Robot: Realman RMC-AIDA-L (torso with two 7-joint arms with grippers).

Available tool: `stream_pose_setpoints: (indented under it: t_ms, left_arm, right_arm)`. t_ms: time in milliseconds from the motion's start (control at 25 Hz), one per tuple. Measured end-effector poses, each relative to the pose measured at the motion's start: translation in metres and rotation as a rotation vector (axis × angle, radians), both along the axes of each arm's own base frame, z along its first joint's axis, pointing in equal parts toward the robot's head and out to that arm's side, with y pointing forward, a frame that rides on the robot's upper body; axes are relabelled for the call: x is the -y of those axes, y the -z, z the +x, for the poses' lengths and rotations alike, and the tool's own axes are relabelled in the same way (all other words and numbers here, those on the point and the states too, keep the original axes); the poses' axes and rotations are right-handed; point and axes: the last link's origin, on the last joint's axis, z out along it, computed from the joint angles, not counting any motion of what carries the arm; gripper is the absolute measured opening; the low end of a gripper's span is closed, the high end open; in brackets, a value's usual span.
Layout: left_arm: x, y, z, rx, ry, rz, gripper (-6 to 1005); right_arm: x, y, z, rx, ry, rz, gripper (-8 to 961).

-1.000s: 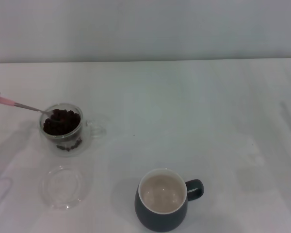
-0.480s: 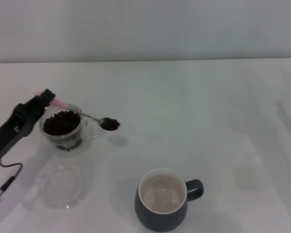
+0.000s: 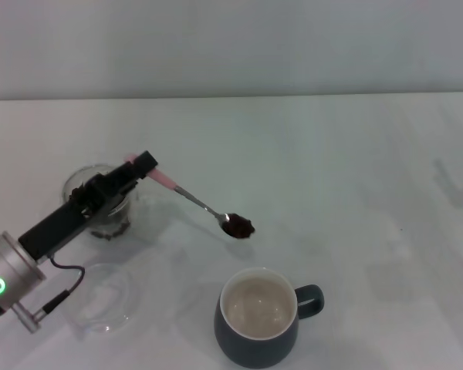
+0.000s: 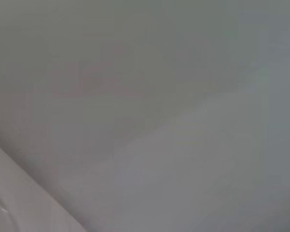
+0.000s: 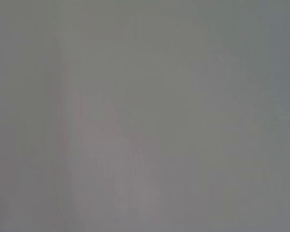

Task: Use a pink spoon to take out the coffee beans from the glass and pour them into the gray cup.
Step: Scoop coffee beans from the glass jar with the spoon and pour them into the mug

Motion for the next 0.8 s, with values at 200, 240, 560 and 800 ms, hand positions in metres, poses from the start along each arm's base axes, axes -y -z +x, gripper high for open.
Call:
stream_pose_setpoints:
  t_ms: [200, 240, 560, 800]
  left_arm:
    - [0.007, 0.005, 0.008, -0.019, 0.085, -0.04, 133]
    - [0.008, 0.006, 0.009, -0.024, 0.095, -0.046, 133]
    - [0.003, 0.006, 0.013, -0.148, 0.224, -0.04, 133]
    - [-0.008, 0.001, 0.023, -0.241, 0.339, -0.045, 133]
  right_arm:
    - [0.0, 0.001, -0.001, -0.002, -0.004, -0.002, 843]
    - [-0.001, 0.001, -0.001, -0.003, -0.005, -0.002, 843]
    - [-0.004, 0.002, -0.006, -0.01, -0.024, 0.0, 842]
    - [-0.004, 0.002, -0.007, -0.015, -0.023, 0.005, 842]
